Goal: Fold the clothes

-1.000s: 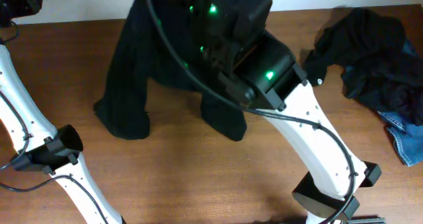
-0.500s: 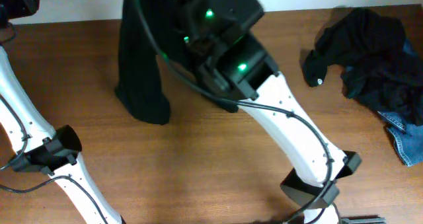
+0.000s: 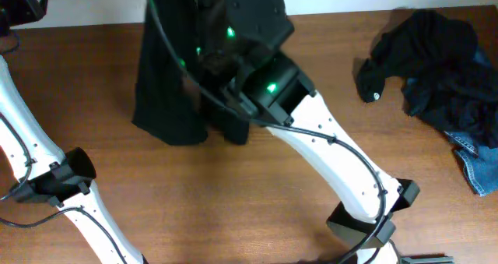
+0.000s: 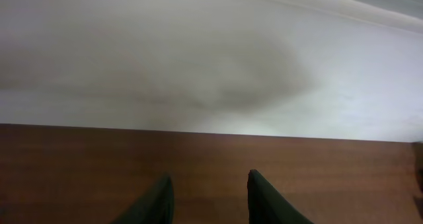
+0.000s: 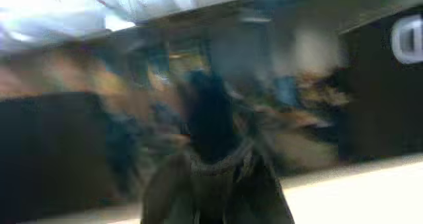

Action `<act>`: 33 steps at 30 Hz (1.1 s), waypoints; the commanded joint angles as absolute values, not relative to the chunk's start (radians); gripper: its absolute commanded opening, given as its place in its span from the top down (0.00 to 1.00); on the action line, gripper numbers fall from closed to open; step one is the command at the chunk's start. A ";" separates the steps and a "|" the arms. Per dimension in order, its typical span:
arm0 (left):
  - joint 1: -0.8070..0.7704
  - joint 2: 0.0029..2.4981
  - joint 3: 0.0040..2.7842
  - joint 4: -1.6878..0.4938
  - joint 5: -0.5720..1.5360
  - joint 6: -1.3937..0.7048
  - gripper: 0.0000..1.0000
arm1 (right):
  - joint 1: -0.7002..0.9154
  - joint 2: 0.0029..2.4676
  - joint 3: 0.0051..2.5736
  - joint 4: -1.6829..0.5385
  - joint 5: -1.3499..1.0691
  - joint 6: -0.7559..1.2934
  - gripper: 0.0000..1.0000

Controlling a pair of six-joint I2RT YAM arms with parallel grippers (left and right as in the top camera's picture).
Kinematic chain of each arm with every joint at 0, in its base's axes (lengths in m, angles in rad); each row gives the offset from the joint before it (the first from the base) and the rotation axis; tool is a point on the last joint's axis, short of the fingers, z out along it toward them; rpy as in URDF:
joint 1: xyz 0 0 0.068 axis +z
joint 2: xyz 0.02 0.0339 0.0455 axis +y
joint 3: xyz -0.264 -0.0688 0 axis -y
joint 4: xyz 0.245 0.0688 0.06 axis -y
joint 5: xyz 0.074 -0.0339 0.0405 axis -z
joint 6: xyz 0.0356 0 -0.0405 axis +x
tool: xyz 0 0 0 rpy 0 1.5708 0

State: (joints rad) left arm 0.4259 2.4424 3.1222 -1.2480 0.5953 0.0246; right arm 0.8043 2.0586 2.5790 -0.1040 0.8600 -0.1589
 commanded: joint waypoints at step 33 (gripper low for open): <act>0.020 2.413 3.004 -1.514 0.375 0.177 0.65 | 0.091 2.110 2.602 -1.474 -0.025 0.156 0.01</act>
State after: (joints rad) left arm 0.0494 2.4382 3.0756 -1.4849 0.4194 0.1535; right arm 0.0925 2.1166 2.5847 -1.4513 0.1543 0.2577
